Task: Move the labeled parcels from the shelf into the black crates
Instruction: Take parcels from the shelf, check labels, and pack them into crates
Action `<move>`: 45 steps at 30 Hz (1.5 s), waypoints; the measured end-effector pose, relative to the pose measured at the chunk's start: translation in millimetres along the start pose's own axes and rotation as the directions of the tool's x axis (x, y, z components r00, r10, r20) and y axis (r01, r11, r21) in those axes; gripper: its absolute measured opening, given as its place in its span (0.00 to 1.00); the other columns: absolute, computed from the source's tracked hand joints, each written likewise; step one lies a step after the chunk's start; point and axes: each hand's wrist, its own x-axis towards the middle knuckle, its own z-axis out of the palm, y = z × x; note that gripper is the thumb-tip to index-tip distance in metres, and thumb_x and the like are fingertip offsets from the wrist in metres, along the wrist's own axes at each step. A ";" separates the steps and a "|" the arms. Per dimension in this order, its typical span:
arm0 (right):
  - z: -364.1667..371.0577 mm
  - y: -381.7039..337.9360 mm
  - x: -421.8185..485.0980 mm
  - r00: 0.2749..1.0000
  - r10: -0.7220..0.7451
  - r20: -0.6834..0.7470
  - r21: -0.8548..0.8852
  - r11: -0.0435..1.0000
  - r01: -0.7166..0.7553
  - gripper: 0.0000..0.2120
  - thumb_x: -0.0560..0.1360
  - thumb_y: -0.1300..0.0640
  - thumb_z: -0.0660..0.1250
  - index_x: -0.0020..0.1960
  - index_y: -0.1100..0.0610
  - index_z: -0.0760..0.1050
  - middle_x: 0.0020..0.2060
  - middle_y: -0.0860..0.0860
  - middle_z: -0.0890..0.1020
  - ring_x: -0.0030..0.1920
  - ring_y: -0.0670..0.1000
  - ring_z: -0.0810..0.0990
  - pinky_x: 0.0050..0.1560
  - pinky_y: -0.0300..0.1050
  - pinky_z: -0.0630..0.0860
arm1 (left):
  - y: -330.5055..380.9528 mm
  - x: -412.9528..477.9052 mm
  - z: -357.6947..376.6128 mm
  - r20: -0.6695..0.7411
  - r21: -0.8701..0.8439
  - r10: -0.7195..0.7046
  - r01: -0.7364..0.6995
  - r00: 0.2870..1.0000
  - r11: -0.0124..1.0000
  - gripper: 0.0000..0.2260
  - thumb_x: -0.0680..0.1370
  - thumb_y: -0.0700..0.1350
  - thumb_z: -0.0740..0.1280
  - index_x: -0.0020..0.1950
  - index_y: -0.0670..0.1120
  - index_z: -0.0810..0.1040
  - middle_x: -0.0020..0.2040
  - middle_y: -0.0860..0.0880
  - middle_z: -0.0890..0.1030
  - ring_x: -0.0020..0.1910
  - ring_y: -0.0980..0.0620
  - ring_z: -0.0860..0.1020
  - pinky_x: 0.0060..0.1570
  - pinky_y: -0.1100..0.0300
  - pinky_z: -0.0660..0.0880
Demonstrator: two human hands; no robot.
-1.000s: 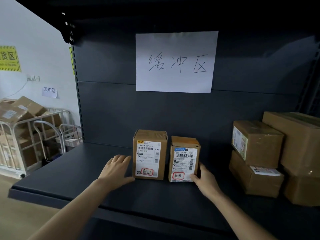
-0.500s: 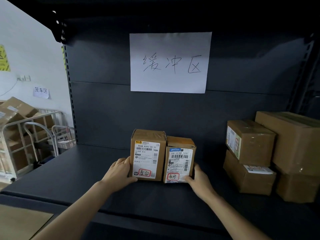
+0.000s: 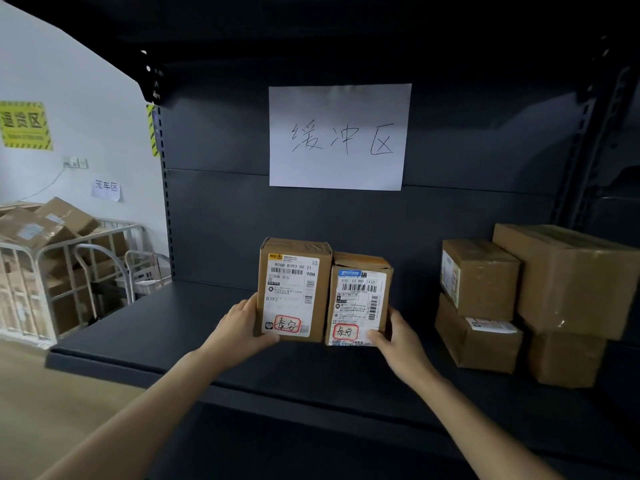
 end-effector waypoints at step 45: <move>362.0 -278.2 -139.1 0.758 -0.395 0.518 0.383 0.900 0.207 0.16 0.75 0.60 0.66 0.61 0.49 0.69 0.53 0.43 0.78 0.54 0.43 0.76 0.52 0.35 0.73 | -201.0 -359.2 -299.9 -0.337 -0.015 -0.453 0.476 0.825 0.879 0.26 0.72 0.44 0.73 0.67 0.47 0.68 0.61 0.50 0.74 0.64 0.50 0.71 0.64 0.48 0.71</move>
